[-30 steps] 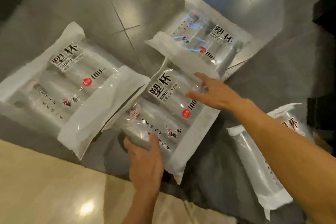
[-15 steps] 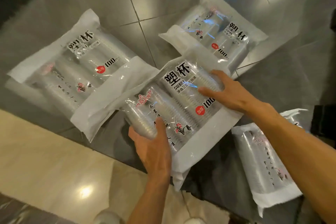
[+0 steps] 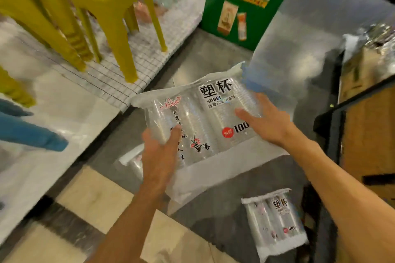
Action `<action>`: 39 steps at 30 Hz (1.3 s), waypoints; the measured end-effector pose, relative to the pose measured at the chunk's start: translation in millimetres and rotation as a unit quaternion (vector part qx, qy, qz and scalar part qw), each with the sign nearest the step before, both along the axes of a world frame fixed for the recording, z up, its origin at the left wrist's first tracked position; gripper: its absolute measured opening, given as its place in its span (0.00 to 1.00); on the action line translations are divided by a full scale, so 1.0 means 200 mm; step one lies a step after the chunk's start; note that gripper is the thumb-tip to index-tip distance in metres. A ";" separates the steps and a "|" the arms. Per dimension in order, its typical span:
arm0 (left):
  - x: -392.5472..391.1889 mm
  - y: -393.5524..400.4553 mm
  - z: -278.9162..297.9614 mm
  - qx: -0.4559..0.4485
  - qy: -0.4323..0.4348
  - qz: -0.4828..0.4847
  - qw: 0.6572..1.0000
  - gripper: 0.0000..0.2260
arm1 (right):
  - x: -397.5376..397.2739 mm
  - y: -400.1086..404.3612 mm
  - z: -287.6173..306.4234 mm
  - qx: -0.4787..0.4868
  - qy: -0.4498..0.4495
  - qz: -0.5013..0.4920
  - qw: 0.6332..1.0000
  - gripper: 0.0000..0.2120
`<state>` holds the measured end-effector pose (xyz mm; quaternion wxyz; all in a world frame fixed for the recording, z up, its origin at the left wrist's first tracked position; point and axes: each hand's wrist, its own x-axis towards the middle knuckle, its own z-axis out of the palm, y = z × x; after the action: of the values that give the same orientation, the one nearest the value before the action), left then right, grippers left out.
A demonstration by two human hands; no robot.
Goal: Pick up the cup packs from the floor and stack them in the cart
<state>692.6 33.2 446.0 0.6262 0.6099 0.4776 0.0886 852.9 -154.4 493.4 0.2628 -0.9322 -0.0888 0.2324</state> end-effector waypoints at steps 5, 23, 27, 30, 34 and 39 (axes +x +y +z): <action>-0.14 0.50 1.01 0.081 -0.006 0.014 0.997 0.32 | -0.13 0.49 1.01 0.042 -0.031 0.048 0.997 0.35; -2.14 1.32 2.48 0.201 0.034 0.340 0.918 0.31 | -1.58 2.06 2.43 0.182 -0.031 0.456 0.871 0.32; -2.53 1.15 2.53 0.199 0.069 0.452 0.867 0.22 | -1.98 2.27 2.45 0.171 -0.015 0.569 0.804 0.29; -2.80 0.98 2.55 0.199 0.082 0.516 0.829 0.30 | -2.29 2.37 2.46 0.171 -0.009 0.647 0.743 0.30; -3.15 0.75 2.54 0.208 0.099 0.595 0.770 0.40 | -2.78 2.41 2.46 0.177 0.016 0.732 0.658 0.33; -3.51 0.59 2.51 0.199 0.103 0.645 0.731 0.42 | -3.28 2.47 2.36 0.162 0.022 0.775 0.611 0.36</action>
<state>-8.9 151.6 948.8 0.2298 0.2718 0.7889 0.5010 197.0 339.0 966.0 0.1336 -0.4530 -0.8084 0.3513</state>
